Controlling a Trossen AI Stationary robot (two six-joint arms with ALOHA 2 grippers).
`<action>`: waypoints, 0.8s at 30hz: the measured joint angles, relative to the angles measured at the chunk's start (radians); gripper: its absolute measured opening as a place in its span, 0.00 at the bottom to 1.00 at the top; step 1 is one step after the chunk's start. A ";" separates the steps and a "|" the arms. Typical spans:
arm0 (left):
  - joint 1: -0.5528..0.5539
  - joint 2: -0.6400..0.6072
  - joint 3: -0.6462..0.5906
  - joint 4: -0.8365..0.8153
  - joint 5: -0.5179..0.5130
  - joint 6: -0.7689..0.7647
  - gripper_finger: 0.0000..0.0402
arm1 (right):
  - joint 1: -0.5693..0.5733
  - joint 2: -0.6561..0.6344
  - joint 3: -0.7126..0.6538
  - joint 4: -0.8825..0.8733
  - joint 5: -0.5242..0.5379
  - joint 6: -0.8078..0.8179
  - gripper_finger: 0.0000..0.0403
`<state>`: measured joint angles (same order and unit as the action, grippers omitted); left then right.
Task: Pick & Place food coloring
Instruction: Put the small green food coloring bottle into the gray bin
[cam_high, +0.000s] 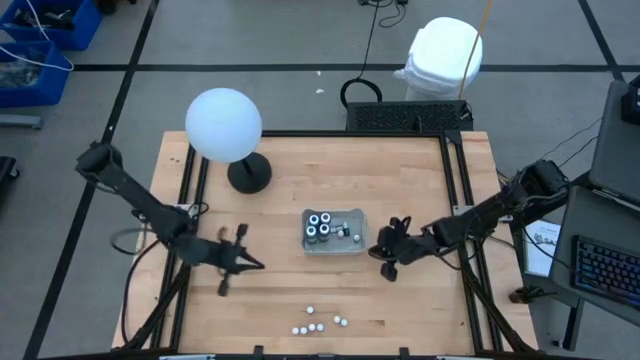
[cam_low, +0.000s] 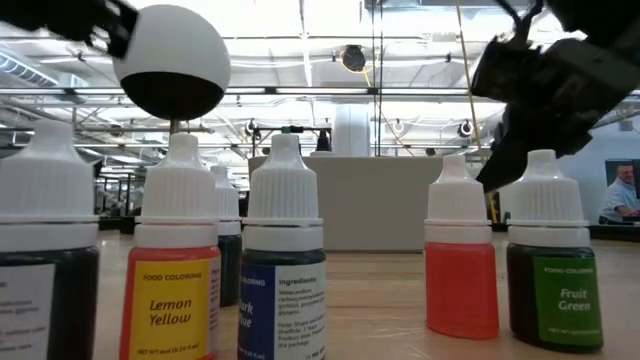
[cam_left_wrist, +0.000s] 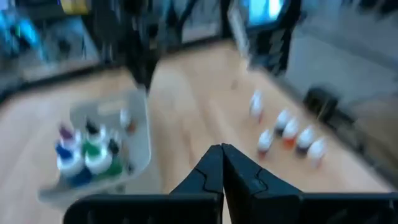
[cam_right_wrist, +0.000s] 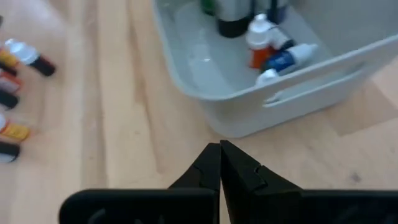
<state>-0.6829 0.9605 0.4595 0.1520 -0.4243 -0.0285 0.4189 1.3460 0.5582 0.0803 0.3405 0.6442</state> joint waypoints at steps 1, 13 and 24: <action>-0.018 -0.039 -0.017 0.024 -0.014 0.013 0.01 | 0.008 0.000 0.000 0.008 0.000 -0.003 0.00; -0.092 -0.236 -0.061 0.087 0.109 -0.056 0.13 | 0.035 0.000 0.000 0.021 0.002 -0.013 0.00; -0.090 -0.235 -0.061 0.085 0.109 -0.048 0.14 | 0.035 0.000 0.000 0.034 -0.003 -0.001 0.00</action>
<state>-0.7731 0.7254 0.3985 0.2371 -0.3149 -0.0764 0.4534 1.3460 0.5579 0.1146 0.3370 0.6430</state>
